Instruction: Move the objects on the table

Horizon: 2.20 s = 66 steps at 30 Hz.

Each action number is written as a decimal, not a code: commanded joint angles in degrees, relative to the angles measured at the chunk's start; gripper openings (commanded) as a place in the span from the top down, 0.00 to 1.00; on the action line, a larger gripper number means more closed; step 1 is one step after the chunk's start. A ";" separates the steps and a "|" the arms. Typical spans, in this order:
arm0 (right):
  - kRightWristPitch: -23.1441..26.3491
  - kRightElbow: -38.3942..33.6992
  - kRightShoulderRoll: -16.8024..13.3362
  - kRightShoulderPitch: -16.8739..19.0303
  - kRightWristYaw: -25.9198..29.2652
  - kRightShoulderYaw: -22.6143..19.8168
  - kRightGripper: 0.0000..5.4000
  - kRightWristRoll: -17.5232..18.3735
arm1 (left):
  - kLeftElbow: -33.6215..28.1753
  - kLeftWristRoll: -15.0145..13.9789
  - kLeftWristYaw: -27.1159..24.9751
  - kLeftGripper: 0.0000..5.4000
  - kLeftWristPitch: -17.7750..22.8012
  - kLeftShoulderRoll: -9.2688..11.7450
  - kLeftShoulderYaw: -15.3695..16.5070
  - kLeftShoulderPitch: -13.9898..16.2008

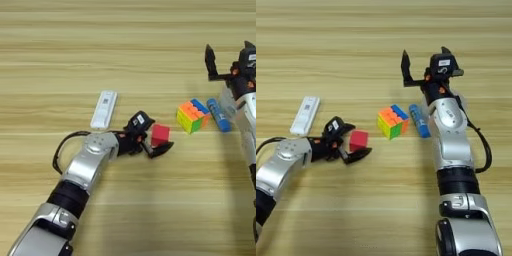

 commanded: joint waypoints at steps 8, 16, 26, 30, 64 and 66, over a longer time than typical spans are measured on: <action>0.60 0.13 -0.08 -0.53 0.21 0.23 0.00 -0.16 | -4.91 -3.75 -0.18 0.00 1.26 0.33 3.20 -1.33; 0.59 0.09 -0.08 -0.51 0.23 0.29 0.00 -0.20 | -15.22 -6.63 1.89 0.00 3.77 2.06 6.69 0.39; 0.68 0.14 0.35 -0.98 -0.37 0.71 0.00 -0.53 | -16.74 -2.29 14.43 0.00 2.96 6.13 12.82 1.44; 0.66 0.20 0.58 -1.18 -0.59 0.74 0.00 -0.64 | -13.44 -0.78 17.65 0.00 3.10 6.75 13.80 1.34; 0.49 0.43 0.93 -1.40 -0.88 0.77 0.00 -0.60 | -2.99 -3.08 14.81 0.08 14.78 7.09 13.53 1.19; 0.45 0.45 0.91 -1.40 -0.86 0.75 0.00 -0.59 | -2.89 -3.14 14.91 0.11 14.85 7.00 13.71 1.13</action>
